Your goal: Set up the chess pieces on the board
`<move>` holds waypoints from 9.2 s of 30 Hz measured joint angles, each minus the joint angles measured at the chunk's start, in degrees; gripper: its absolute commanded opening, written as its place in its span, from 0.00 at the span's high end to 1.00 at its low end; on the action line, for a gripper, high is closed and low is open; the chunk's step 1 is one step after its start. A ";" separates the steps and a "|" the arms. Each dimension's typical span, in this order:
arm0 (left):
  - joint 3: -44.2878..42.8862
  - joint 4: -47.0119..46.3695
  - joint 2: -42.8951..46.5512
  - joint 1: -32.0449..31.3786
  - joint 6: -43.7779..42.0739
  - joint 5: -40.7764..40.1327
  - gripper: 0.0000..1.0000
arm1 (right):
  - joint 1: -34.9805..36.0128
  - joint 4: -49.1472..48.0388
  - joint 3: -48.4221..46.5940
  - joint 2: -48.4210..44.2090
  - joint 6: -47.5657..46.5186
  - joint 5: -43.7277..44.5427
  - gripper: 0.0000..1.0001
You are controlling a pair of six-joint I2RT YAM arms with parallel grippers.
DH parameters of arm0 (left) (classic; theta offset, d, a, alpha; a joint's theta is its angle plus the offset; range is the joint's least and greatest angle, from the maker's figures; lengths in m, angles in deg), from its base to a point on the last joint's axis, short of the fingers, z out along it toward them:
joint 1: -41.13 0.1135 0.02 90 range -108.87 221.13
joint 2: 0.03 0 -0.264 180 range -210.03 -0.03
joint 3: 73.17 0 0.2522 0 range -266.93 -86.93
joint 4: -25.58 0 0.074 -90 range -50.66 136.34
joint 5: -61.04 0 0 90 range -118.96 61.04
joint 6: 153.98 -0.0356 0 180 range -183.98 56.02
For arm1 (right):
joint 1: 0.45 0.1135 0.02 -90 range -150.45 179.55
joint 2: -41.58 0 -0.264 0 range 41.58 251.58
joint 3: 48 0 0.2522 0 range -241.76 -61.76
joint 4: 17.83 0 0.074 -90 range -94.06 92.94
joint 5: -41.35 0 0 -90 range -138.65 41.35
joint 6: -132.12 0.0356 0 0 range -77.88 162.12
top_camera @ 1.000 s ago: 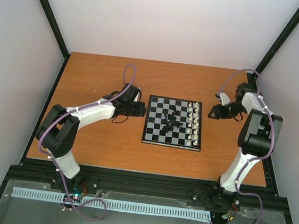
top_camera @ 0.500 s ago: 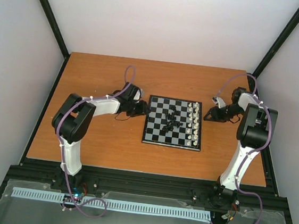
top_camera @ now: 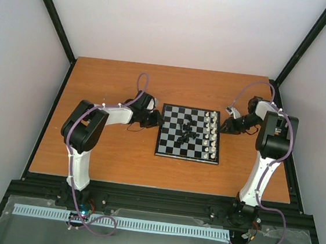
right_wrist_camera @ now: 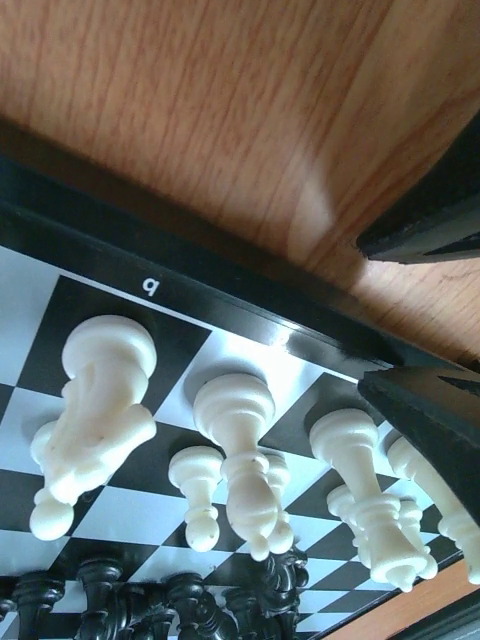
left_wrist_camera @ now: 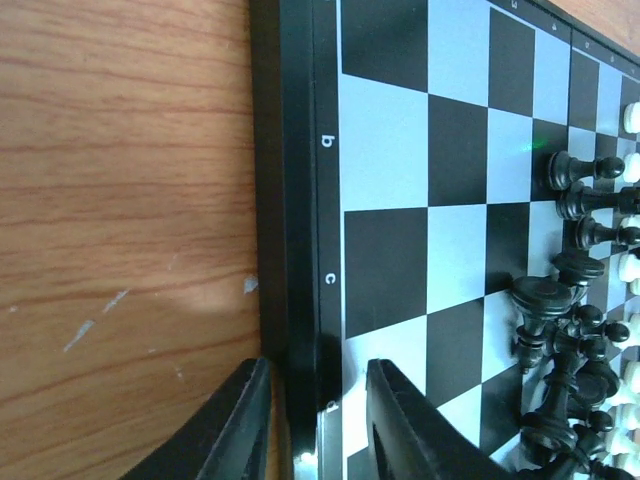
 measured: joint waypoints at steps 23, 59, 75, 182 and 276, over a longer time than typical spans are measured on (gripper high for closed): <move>8.98 -1.11 7.10 -2.97 0.76 -3.13 0.88 | 2.27 -0.70 8.52 -4.94 -3.63 0.28 0.85; 8.66 18.51 29.40 -7.56 -6.21 -20.26 0.69 | -2.38 2.16 9.70 -25.64 -2.97 4.50 0.00; -12.98 35.19 34.36 -7.48 -14.34 -31.26 0.00 | -2.23 -19.89 21.42 -58.51 7.58 1.18 0.00; -23.06 24.68 -8.17 -15.32 -21.00 -18.29 0.87 | 1.46 -20.04 35.80 -62.60 2.32 -0.59 0.46; -22.38 25.53 0.35 -15.82 -25.42 -22.58 0.61 | 6.73 -16.79 35.12 -57.90 0.55 -1.84 0.50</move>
